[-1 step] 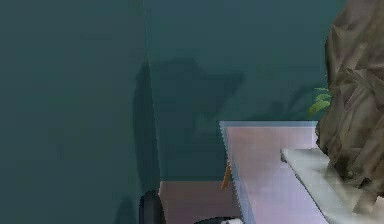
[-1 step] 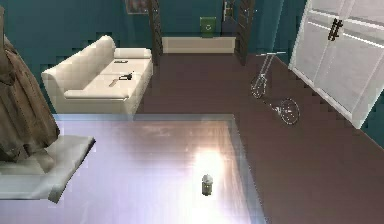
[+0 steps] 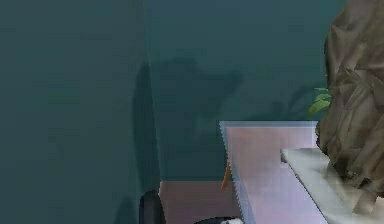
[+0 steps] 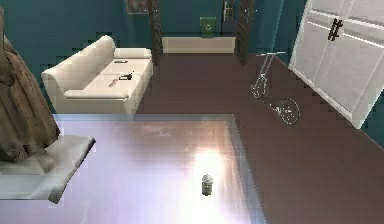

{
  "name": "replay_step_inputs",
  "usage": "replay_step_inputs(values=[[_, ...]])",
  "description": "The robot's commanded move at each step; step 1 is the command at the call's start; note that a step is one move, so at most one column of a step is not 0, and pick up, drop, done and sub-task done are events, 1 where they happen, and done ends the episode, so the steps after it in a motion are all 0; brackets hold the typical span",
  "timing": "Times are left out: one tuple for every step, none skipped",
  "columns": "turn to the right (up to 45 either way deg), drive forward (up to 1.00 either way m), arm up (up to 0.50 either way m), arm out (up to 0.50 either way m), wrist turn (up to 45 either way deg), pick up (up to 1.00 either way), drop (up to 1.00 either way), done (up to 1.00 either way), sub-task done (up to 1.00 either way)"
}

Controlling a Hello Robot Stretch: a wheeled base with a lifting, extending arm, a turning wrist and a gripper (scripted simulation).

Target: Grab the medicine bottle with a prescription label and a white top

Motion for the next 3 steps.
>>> replay_step_inputs(values=[[0.0,0.00,0.34,0.00,0.0,0.00,0.00,0.00,0.00],[0.0,0.00,0.00,0.26,0.0,0.00,0.00,0.00,0.00],[0.0,0.00,0.00,0.00,45.0,0.00,0.00,0.00,0.00]])
